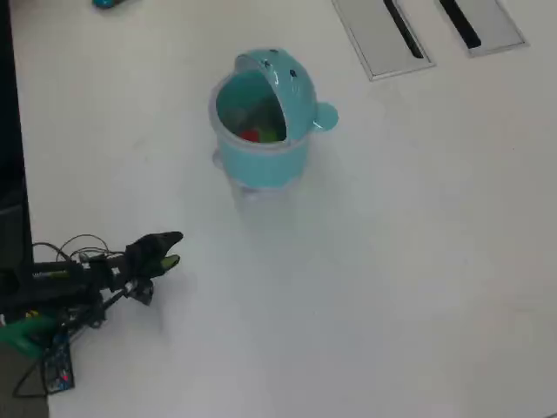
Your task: Grasp RGB lego blocks and put them in the bin one by one.
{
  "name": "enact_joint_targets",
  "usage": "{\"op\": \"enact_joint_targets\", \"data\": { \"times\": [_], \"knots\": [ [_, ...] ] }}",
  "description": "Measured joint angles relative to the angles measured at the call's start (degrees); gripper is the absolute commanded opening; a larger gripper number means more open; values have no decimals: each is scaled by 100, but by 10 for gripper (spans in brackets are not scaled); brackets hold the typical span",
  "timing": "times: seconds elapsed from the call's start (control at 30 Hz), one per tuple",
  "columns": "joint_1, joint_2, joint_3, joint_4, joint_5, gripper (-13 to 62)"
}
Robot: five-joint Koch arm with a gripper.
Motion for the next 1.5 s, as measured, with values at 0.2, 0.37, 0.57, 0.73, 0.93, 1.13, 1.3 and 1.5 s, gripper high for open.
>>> {"op": "enact_joint_targets", "data": {
  "times": [0.2,0.37,0.57,0.73,0.93,1.13,1.3,1.5],
  "knots": [
    [0,9,343,-422,352,340],
    [0,9,510,-475,545,341],
    [9,9,571,-475,817,342],
    [53,9,624,-475,1099,342],
    [123,9,624,-290,1468,348],
    [114,9,624,554,1521,352],
    [97,9,624,940,1512,353],
    [105,9,624,984,1503,354]
  ]
}}
